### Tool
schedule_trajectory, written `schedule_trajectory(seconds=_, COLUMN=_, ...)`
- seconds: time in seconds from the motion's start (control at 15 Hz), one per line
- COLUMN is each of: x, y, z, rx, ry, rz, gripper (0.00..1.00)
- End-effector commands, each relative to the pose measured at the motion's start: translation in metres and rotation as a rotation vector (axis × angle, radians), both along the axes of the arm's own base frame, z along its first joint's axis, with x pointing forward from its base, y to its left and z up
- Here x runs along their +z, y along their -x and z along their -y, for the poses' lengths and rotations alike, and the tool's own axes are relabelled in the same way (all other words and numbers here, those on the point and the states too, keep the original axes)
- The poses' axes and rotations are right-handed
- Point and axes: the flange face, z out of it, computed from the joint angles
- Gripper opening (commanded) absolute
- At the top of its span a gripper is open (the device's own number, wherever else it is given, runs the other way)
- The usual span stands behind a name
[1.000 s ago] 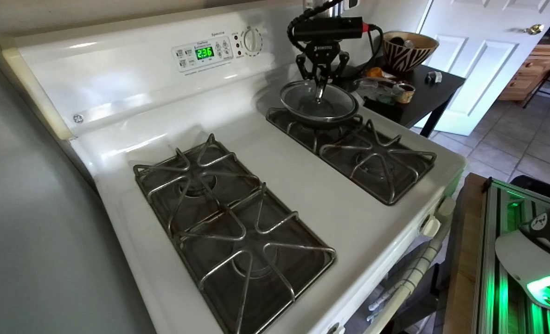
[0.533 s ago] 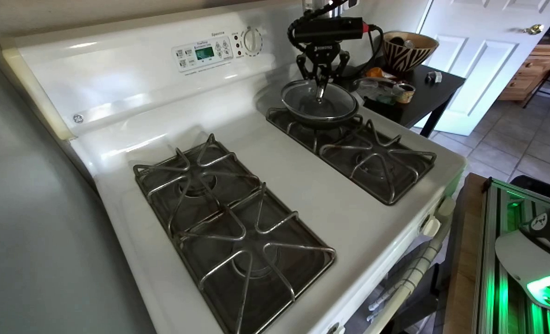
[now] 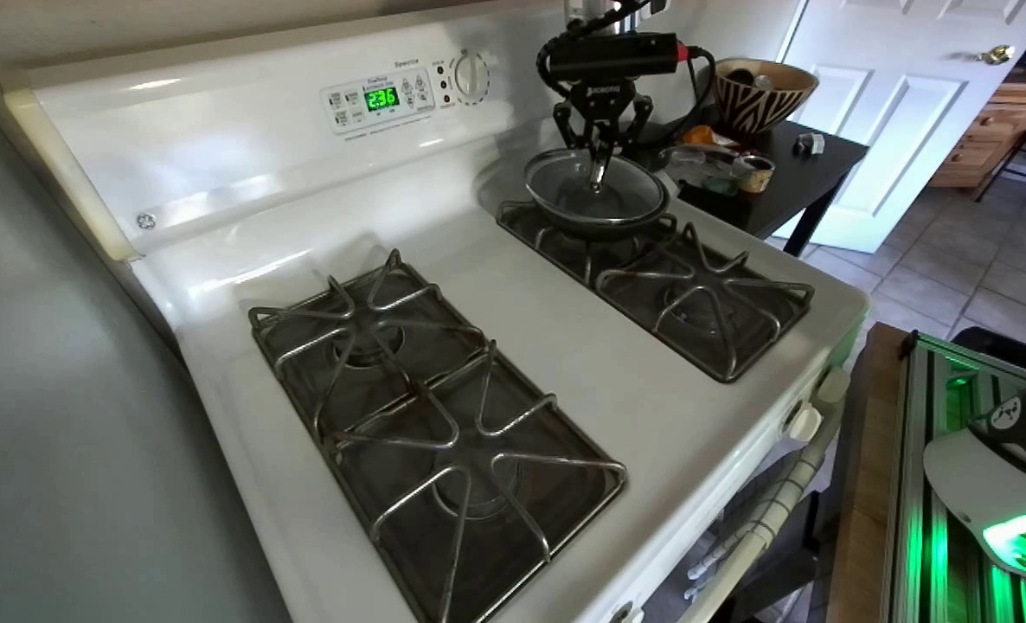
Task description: Lift the lid and use it to cover the pan
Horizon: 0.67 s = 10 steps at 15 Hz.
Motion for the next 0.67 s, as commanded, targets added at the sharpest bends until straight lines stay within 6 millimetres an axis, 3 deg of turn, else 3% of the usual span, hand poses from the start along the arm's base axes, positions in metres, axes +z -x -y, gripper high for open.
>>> schedule_trajectory(seconds=0.0, x=0.0068, y=0.0039, z=-0.0026, rx=-0.039, ry=0.036, rz=0.008, gripper=0.00)
schedule_trajectory(seconds=0.6, x=0.0101, y=0.0089, z=-0.0019, rx=-0.043, ry=0.022, rz=-0.015, gripper=0.00)
